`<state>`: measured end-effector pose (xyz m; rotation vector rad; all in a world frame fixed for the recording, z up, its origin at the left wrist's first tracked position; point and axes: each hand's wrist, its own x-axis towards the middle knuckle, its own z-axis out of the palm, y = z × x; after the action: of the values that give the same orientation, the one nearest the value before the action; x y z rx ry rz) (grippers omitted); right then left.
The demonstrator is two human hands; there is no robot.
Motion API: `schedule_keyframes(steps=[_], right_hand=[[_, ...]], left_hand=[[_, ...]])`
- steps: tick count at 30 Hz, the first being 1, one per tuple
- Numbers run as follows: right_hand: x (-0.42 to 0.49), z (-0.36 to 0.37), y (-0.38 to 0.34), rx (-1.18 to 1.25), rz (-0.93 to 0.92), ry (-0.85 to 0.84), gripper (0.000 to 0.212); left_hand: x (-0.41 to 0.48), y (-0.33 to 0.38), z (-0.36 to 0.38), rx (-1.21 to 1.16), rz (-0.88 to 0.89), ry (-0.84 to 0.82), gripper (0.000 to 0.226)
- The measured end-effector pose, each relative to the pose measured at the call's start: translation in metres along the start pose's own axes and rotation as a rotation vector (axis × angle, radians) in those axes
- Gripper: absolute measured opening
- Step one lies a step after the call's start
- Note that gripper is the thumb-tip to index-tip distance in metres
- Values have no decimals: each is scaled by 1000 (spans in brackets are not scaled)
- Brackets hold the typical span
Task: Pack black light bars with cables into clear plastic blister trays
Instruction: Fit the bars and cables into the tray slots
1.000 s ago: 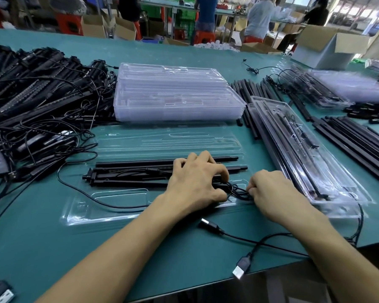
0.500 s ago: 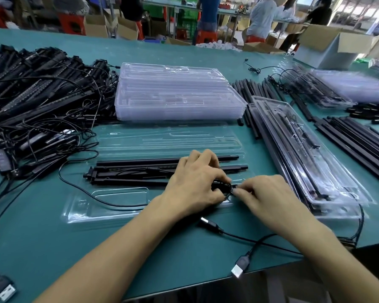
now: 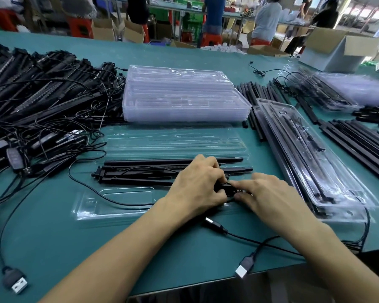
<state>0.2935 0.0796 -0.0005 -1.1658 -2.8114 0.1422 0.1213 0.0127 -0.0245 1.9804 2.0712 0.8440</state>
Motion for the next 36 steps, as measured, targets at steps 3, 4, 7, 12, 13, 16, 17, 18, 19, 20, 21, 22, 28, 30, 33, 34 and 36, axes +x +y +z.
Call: schedule_keyframes(steps=[3, 4, 7, 12, 13, 16, 17, 18, 19, 20, 21, 22, 28, 30, 33, 34, 36], right_hand=[[1, -6, -5, -84, 36, -27, 32], [2, -6, -8, -111, 43, -15, 31], [6, -4, -15, -154, 35, -3, 30], [12, -2, -8, 17, 76, -53, 19], [12, -1, -6, 66, 85, -34, 18], [10, 3, -4, 149, 59, -15, 26], [10, 3, -3, 139, 46, -22, 29], [9, 4, -3, 124, 36, -27, 30], [9, 4, -2, 117, 34, -27, 30], [9, 4, -1, 115, 36, -25, 29], [8, 4, 0, 108, 36, -21, 29], [7, 4, 1, 96, 33, -16, 29], [7, 6, 2, 127, 45, -14, 29], [8, 6, 2, 133, 60, -19, 28], [8, 7, 3, 128, 69, -24, 28], [8, 7, 3, 126, 70, -22, 28], [8, 8, 3, 133, 72, -17, 27]], left_hand=[[-2, 0, 1, 49, 15, 13, 25], [-2, 0, 1, 63, 19, 22, 26], [-1, -2, -2, 56, 35, 14, 26], [-27, -22, -34, -3, 48, 78, 20], [-36, -31, -45, 55, 26, 166, 16], [-66, -65, -83, 193, -136, 394, 8], [-75, -77, -96, 230, -201, 417, 8], [-83, -90, -108, 264, -263, 404, 10], [-91, -103, -118, 294, -319, 353, 13], [-99, -114, -126, 322, -363, 270, 18], [-106, -123, -131, 356, -388, 173, 23], [-112, -130, -135, 396, -396, 87, 28], [-140, -143, -133, 516, -318, 109, 58], [-144, -144, -132, 520, -406, 184, 47], [-146, -143, -133, 627, -600, 319, 36], [-146, -143, -134, 673, -661, 334, 39], [-144, -143, -138, 708, -824, 269, 45]])
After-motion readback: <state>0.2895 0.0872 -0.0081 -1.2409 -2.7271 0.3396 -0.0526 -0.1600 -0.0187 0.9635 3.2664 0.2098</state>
